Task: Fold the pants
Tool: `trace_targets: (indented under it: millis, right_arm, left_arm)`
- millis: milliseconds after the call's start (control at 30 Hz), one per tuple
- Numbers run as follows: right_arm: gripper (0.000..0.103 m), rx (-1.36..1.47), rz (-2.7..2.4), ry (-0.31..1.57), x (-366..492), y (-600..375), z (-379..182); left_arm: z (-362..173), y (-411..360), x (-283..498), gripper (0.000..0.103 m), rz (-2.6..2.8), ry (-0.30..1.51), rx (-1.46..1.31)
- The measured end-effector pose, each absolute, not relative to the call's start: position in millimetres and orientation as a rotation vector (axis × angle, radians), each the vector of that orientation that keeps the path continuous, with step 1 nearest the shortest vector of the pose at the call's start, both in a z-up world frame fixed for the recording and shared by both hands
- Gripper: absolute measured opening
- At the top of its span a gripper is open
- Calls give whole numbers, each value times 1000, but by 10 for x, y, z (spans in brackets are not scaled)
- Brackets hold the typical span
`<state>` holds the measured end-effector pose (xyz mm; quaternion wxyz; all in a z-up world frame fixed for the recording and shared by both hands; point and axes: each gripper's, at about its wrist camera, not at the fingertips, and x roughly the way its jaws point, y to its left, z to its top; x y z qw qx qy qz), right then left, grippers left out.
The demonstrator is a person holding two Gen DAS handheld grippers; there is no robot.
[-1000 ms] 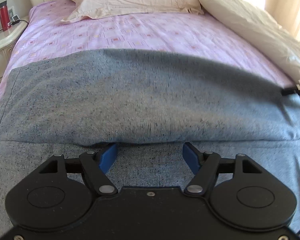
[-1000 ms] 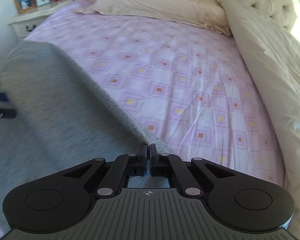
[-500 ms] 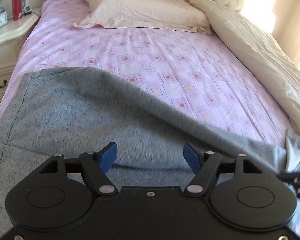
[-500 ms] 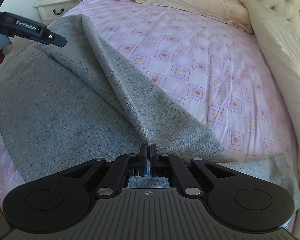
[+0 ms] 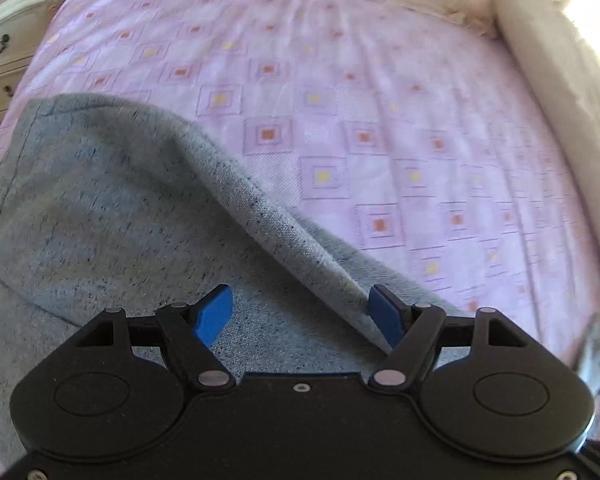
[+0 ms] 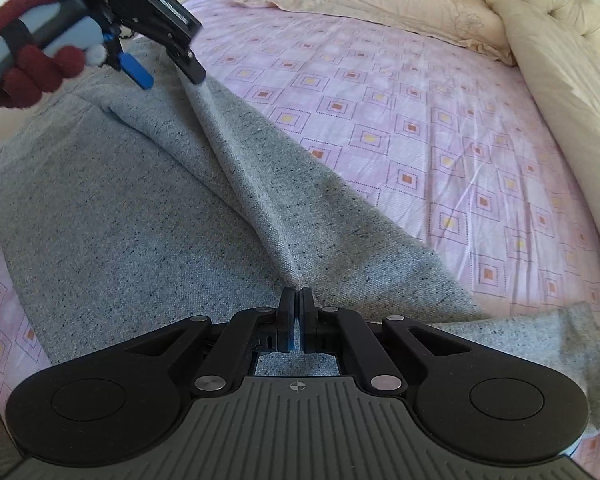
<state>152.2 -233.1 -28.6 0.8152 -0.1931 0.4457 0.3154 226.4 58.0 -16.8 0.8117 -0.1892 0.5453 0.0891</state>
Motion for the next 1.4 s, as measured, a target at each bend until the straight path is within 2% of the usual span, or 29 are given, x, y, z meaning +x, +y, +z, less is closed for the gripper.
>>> trace_targets:
  millis: [100, 167, 200, 233, 333, 533, 700, 833, 1000, 1100, 1233, 1400]
  right_arm:
    - [2, -411, 682, 951, 1524, -2343, -300]
    - [2, -415, 682, 946, 1515, -2338, -299]
    - [2, -415, 681, 945, 1509, -2337, -297]
    - [2, -419, 677, 945, 1502, -2334, -299]
    - [2, -456, 674, 920, 1446, -2313, -252]
    - [2, -480, 709, 846, 1185, -2304, 196]
    - [2, -631, 848, 902, 858, -2242, 393]
    - [4, -619, 897, 1008, 863, -2220, 351]
    - [7, -315, 806, 1020, 1132, -2588, 456]
    - [19, -128, 576, 994, 1377, -3005, 557]
    - [25, 103, 170, 960, 1644, -3657, 533]
    - [38, 136, -29, 950, 1760, -3885, 288]
  left_arm:
    - [-237, 553, 2325, 75, 224, 1188, -411]
    - [-293, 529, 2352, 70, 228, 1207, -419]
    - [-308, 516, 2367, 46, 217, 1220, -424]
    - [-337, 501, 2370, 5, 196, 1243, -430]
    - [-239, 458, 2228, 5, 198, 1202, -431]
    - [369, 340, 1621, 5, 168, 1046, -271]
    - [635, 473, 956, 5, 112, 1018, -281]
    - [420, 475, 610, 5, 82, 1063, -298]
    - [-71, 448, 472, 5, 90, 1153, -277]
    - [-260, 446, 465, 5, 96, 1179, -284]
    - [-308, 459, 579, 5, 88, 1180, -299]
    - [-396, 467, 659, 5, 95, 1202, -321]
